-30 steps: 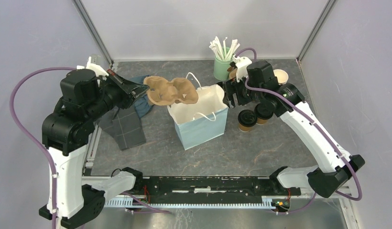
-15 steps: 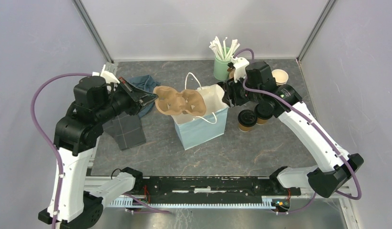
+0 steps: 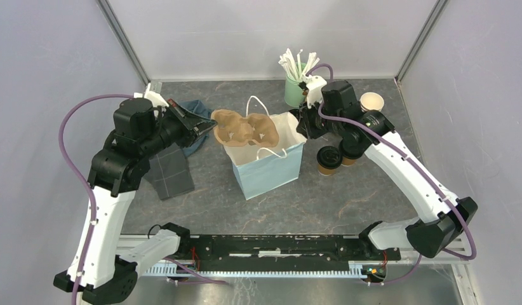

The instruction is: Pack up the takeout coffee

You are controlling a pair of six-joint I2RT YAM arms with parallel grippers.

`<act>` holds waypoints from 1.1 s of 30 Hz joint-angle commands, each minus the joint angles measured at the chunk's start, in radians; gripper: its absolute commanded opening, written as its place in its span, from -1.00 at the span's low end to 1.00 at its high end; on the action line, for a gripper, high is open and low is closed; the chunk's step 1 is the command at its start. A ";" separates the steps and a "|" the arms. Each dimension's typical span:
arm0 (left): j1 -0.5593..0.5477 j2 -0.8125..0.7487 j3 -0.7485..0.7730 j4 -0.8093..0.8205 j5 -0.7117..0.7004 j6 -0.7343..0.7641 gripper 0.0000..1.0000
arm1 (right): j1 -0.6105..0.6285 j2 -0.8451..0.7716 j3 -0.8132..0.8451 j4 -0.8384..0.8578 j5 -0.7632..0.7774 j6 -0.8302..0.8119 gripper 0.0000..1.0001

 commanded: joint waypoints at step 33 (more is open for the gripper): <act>-0.168 0.024 -0.121 0.153 -0.154 -0.189 -0.96 | -0.016 0.052 0.092 -0.014 0.086 -0.067 0.22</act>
